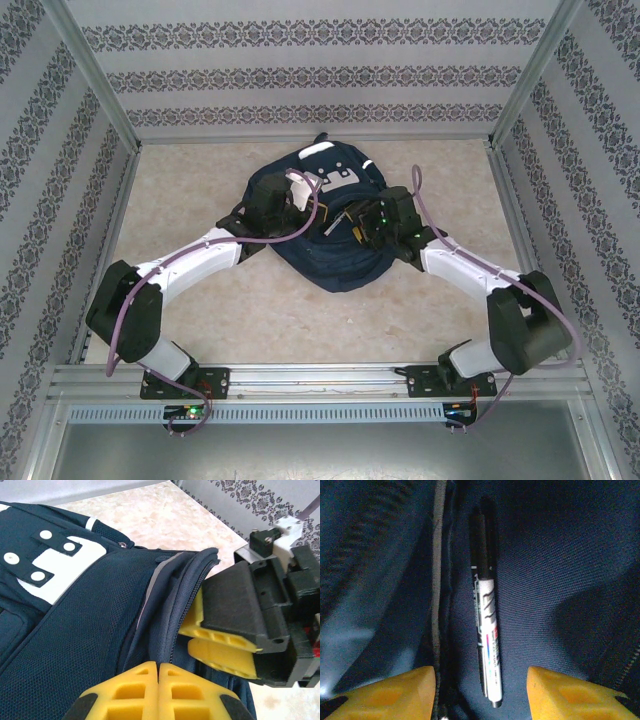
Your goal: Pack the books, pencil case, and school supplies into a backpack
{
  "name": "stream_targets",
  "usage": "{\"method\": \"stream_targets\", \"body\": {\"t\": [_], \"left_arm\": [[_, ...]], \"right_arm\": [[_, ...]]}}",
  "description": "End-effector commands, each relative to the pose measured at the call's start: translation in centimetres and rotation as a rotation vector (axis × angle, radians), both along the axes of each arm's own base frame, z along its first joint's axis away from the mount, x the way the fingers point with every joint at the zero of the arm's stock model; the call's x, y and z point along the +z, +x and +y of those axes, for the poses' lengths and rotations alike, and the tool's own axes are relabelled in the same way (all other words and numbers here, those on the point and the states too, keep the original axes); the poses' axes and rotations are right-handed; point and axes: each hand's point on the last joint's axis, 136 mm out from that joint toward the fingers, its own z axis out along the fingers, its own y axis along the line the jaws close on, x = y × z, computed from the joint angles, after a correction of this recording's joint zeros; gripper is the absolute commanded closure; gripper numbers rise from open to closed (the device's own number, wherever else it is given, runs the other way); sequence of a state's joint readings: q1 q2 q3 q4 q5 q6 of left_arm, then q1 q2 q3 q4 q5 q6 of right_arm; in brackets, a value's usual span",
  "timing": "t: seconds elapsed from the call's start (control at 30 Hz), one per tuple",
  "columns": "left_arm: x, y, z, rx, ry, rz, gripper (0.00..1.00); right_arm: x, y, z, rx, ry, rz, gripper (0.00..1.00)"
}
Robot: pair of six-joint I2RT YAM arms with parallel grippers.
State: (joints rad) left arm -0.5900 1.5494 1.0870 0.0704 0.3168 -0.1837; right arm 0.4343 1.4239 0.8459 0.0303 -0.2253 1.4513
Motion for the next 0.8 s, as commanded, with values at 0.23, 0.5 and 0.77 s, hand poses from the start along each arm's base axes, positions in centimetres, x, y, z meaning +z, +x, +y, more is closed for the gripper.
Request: {"method": "stream_targets", "body": {"t": [0.23,0.5,0.77], "left_arm": [[3.6,-0.1,-0.8,-0.098,-0.086,-0.062,0.67],[1.6,-1.5,3.9,-0.033,0.16,0.014,0.27],[-4.9,1.3,7.3,0.162,0.18,0.418,0.25]], "right_arm": [[1.6,-4.2,-4.9,0.258,-0.326,-0.124,0.51],[0.2,-7.6,-12.2,0.275,-0.54,-0.018,0.51],[0.7,-7.3,-7.3,0.562,-0.478,-0.044,0.52]]}}
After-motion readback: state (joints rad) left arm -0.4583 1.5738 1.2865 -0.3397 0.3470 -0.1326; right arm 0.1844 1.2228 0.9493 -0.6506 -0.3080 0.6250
